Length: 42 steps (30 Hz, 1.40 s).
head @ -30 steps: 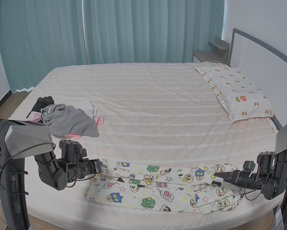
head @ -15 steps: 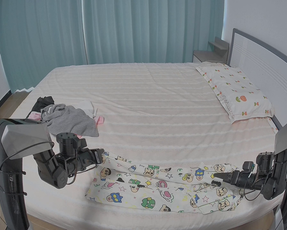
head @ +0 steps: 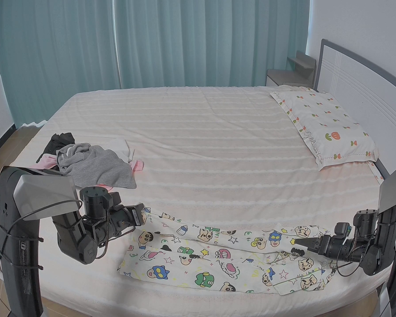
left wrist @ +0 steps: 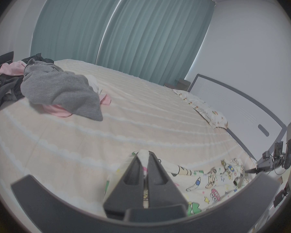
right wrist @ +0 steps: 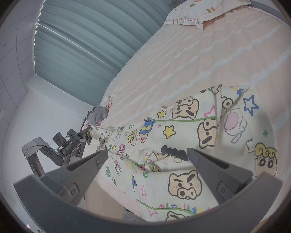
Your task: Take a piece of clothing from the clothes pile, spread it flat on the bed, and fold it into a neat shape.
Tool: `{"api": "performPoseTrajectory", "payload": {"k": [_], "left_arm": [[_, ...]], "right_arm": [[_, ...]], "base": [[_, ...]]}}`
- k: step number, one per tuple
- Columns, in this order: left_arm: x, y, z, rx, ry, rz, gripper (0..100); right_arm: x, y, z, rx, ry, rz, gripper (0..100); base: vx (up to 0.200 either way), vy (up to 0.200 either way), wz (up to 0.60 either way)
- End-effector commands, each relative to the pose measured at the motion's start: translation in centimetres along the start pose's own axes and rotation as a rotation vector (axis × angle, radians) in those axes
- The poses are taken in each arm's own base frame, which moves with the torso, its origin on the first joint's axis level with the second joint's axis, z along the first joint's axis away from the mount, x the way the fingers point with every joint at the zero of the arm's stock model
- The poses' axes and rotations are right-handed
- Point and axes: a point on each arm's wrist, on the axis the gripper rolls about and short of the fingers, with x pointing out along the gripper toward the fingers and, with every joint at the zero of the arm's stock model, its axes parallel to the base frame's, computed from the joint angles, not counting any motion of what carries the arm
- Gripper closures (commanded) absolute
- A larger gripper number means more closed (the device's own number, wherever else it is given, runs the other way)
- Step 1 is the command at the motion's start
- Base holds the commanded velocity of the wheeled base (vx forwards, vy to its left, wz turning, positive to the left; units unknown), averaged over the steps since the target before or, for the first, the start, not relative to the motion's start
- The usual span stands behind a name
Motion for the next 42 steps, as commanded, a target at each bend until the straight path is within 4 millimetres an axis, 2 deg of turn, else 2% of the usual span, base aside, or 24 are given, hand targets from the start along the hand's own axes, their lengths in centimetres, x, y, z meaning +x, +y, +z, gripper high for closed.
{"api": "performPoseTrajectory", "payload": {"k": [1,4,13,20,21,22,26,30,33,38,42], "left_arm": [[-1.5,0.4,-1.7,0.027,0.078,0.018,100],[-2.0,0.4,-1.9,0.038,0.084,0.018,100],[-4.2,1.1,-4.7,0.108,0.213,0.047,100],[-4.2,1.6,-6.2,0.141,0.255,0.043,100],[-3.8,2.0,-7.1,0.159,0.259,0.044,100],[-3.7,2.1,-7.3,0.163,0.261,0.044,0],[-3.7,2.2,-7.7,0.168,0.258,0.044,0],[-4.6,2.4,-7.9,0.155,0.277,0.053,0],[-5.6,2.8,-7.1,0.134,0.255,0.068,0],[-8.5,4.5,-5.7,0.033,0.238,0.109,0],[-10.2,4.4,-4.1,-0.063,0.194,0.086,0]], "right_arm": [[0.0,0.0,0.1,-0.009,-0.010,0.006,0],[0.1,0.0,0.1,-0.009,-0.008,0.006,0],[0.1,0.0,-0.1,-0.008,-0.003,0.004,0],[0.1,0.0,-0.1,-0.009,-0.003,0.004,0],[0.1,0.0,-0.1,-0.016,0.000,0.005,0],[0.1,0.0,-0.1,-0.016,0.000,0.005,0],[0.1,0.0,-0.1,-0.016,0.000,0.005,0],[0.1,0.0,-0.1,-0.016,0.000,0.005,0],[0.0,0.0,-0.1,-0.015,0.001,0.004,0],[0.0,0.0,-0.2,-0.014,0.002,0.003,0],[0.0,0.0,-0.1,-0.015,0.001,0.004,0]], "base": [[0.000,0.000,0.00],[0.000,0.000,0.00],[0.000,0.000,0.00],[0.000,0.000,0.00],[0.000,0.000,0.00],[0.000,0.000,0.00],[0.000,0.000,0.00],[0.000,0.000,0.00],[0.000,0.000,0.00],[0.000,0.000,0.00],[0.000,0.000,0.00]]}}
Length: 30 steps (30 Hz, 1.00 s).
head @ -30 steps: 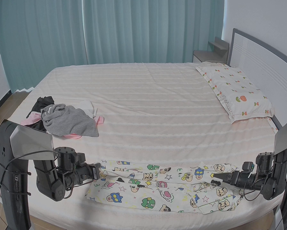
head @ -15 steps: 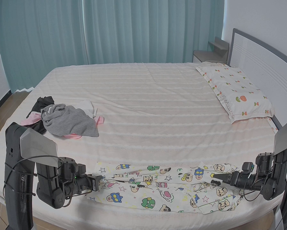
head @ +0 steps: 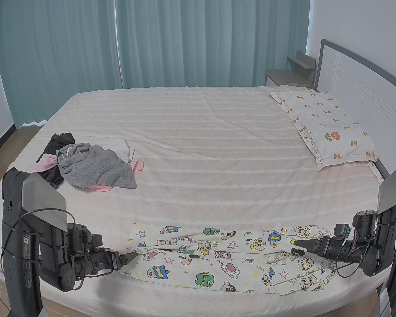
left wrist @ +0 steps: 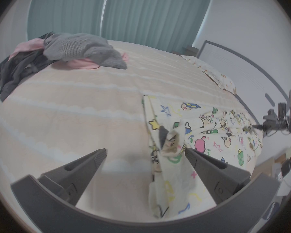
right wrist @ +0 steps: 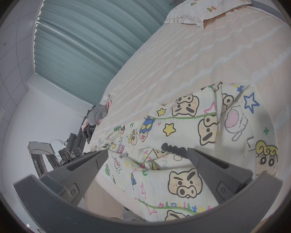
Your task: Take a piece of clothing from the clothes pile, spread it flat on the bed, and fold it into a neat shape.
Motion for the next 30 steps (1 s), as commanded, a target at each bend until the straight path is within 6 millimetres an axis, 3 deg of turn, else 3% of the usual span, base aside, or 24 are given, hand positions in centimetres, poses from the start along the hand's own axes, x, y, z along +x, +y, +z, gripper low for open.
{"api": "performPoseTrajectory", "payload": {"k": [1,4,7,12,18,30], "left_arm": [[-2.9,0.1,2.0,-0.102,-0.088,-0.025,0],[-2.9,-0.3,2.9,-0.156,-0.128,-0.042,0],[-1.7,-1.8,3.5,-0.167,-0.159,-0.058,0],[2.5,-3.3,2.5,-0.132,-0.153,-0.016,0],[5.4,-4.5,1.6,-0.101,-0.067,-0.022,0],[6.3,-4.7,1.5,-0.024,0.000,-0.004,0]], "right_arm": [[0.0,0.1,0.1,-0.009,-0.012,0.007,0],[0.0,0.1,0.1,-0.009,-0.012,0.007,0],[0.0,0.1,0.1,-0.009,-0.012,0.007,0],[0.0,0.1,0.2,-0.010,-0.013,0.007,0],[0.0,0.1,0.2,-0.012,-0.013,0.007,0],[0.0,0.0,0.2,-0.012,-0.016,0.005,0]], "base": [[0.000,0.000,0.00],[0.000,0.000,0.00],[0.000,0.000,0.00],[0.000,0.000,0.00],[0.000,0.000,0.00],[0.000,0.000,0.00]]}}
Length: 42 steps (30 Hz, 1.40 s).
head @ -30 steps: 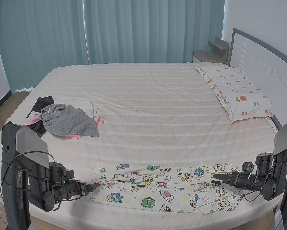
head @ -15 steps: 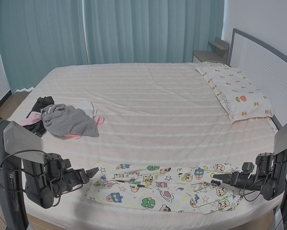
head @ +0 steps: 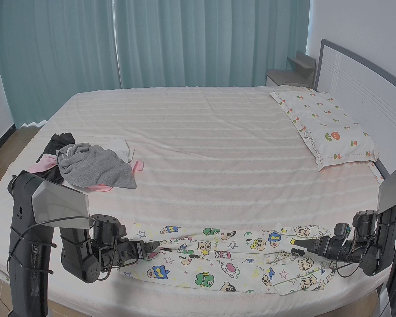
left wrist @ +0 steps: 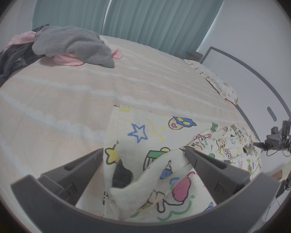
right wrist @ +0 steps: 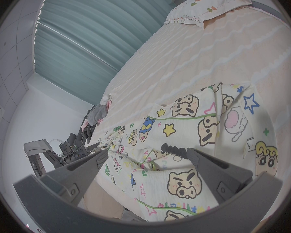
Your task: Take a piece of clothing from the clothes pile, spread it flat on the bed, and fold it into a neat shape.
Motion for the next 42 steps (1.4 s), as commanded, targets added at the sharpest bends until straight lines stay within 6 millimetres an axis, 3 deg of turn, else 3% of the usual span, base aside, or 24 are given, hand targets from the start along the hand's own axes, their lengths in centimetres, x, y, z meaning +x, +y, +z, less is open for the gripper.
{"api": "performPoseTrajectory", "payload": {"k": [1,3,4,14,30,34,42], "left_arm": [[0.1,-0.1,-0.4,0.005,0.015,-0.001,0],[0.1,-0.4,-0.6,0.010,0.022,-0.006,0],[0.0,-0.5,-0.7,0.013,0.027,-0.009,100],[0.0,-0.4,-0.8,0.010,0.048,0.000,100],[-2.9,1.2,2.4,-0.035,-0.059,0.042,100],[-3.5,2.6,2.9,-0.037,-0.077,0.081,100],[-6.7,6.9,5.4,-0.058,-0.176,0.195,100]], "right_arm": [[0.0,0.1,0.1,-0.009,-0.012,0.006,0],[0.0,0.1,0.1,-0.009,-0.012,0.006,0],[0.0,0.1,0.1,-0.009,-0.013,0.004,0],[0.0,0.0,0.2,-0.010,-0.018,0.005,0],[-0.4,-0.1,0.8,-0.008,-0.047,0.000,0],[-0.7,-0.3,1.1,-0.001,-0.070,-0.006,0],[-0.8,-0.7,1.6,0.010,-0.090,-0.008,0]], "base": [[0.000,0.000,0.00],[0.000,0.000,0.00],[0.000,0.000,0.00],[0.000,0.000,0.00],[0.000,0.000,0.00],[0.000,0.000,0.00],[0.000,0.000,0.00]]}}
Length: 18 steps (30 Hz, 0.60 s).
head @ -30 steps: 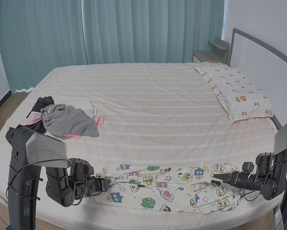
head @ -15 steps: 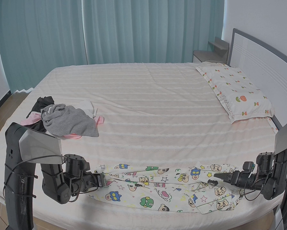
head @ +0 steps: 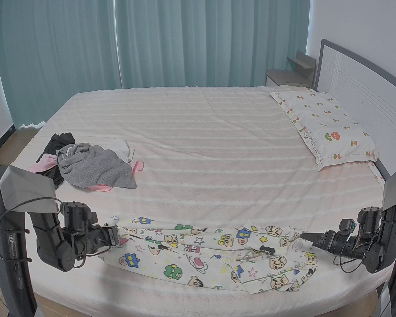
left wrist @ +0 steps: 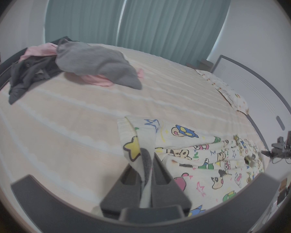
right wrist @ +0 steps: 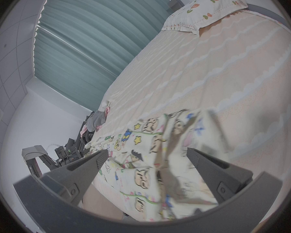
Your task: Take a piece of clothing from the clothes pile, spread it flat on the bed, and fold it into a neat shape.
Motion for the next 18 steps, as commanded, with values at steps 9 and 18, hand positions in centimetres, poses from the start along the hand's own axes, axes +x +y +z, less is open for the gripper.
{"api": "performPoseTrajectory", "payload": {"k": [9,18], "left_arm": [[-6.5,11.1,7.0,-0.156,-0.159,0.202,100],[-9.6,19.0,10.0,-0.198,-0.189,0.387,100]], "right_arm": [[0.0,-0.1,0.4,-0.005,-0.022,0.006,0],[0.1,-0.3,0.5,-0.005,-0.025,0.005,0]], "base": [[0.000,0.000,0.00],[0.000,0.000,0.00]]}}
